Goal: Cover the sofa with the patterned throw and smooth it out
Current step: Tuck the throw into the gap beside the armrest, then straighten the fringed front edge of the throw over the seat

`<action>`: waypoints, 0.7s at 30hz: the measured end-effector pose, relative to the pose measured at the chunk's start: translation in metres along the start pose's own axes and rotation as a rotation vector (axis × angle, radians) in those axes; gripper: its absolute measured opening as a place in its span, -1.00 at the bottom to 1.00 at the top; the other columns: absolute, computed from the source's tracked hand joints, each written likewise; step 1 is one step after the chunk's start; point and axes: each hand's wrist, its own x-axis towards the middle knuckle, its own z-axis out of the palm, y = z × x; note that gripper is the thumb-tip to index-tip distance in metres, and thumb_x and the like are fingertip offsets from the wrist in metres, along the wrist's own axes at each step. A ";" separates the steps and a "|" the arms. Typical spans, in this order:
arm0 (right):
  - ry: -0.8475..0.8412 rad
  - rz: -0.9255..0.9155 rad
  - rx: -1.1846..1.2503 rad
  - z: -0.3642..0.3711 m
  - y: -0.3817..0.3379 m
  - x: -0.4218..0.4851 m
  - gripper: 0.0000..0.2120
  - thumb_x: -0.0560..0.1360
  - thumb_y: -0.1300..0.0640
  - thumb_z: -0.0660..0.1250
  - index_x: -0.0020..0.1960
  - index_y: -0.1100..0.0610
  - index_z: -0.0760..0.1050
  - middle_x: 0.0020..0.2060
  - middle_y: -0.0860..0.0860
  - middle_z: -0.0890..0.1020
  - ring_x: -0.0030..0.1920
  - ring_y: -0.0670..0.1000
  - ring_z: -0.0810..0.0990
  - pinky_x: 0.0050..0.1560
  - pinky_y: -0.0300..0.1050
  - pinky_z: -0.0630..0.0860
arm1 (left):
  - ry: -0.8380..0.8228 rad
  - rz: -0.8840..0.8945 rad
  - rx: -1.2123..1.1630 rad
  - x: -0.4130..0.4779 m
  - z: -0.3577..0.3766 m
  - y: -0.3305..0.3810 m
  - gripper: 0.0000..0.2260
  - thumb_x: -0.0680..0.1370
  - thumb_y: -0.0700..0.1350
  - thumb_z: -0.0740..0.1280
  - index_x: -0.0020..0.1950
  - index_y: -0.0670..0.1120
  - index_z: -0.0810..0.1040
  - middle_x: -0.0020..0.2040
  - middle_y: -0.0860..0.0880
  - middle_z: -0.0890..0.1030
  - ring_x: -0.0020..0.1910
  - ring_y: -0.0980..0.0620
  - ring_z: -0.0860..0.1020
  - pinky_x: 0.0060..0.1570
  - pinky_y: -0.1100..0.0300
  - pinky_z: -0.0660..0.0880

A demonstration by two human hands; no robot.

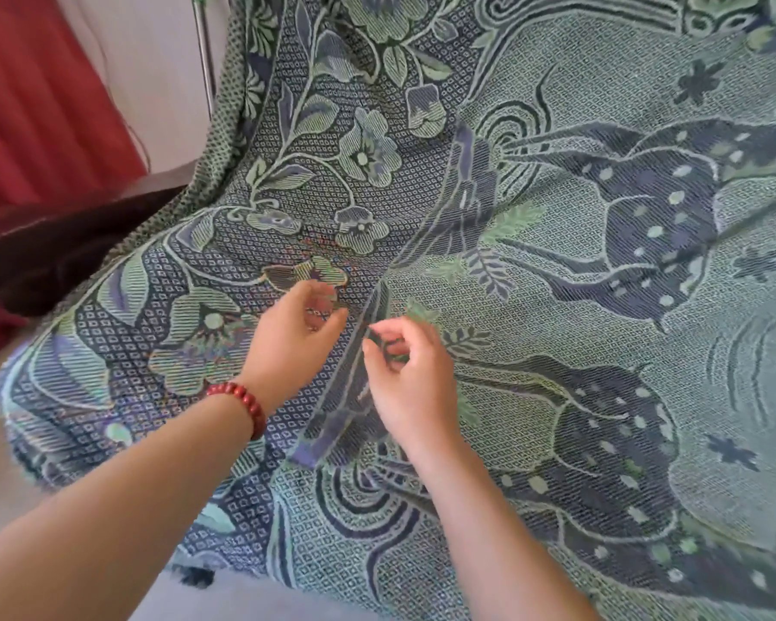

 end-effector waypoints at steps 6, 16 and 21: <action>0.091 0.025 -0.143 -0.015 0.027 -0.026 -0.88 0.47 0.12 0.36 0.01 0.06 0.54 -0.05 -0.07 0.54 -0.09 -0.07 0.54 0.00 -0.04 0.54 | -0.090 0.092 -0.099 -0.023 0.032 -0.011 -0.79 0.50 0.00 0.36 0.11 0.05 0.47 -0.08 0.14 0.57 -0.18 0.20 0.55 -0.25 0.30 0.44; 0.314 0.088 -0.373 -0.116 0.047 -0.106 -0.85 0.40 0.25 0.35 -0.03 0.14 0.56 -0.09 -0.01 0.56 -0.11 0.04 0.57 -0.04 0.08 0.55 | -0.367 0.285 -0.290 -0.116 0.115 0.059 -0.76 0.45 -0.07 0.43 0.08 0.04 0.49 -0.07 0.08 0.60 -0.12 0.11 0.57 -0.04 0.15 0.50; 0.344 0.076 -0.377 -0.183 0.069 -0.138 -0.83 0.40 0.27 0.34 -0.03 0.11 0.56 -0.12 -0.12 0.47 -0.13 0.01 0.56 -0.04 0.06 0.56 | -0.403 0.349 -0.310 -0.163 0.160 0.106 -0.76 0.46 -0.04 0.42 0.08 0.08 0.47 -0.08 0.17 0.57 -0.12 0.20 0.57 -0.18 0.43 0.43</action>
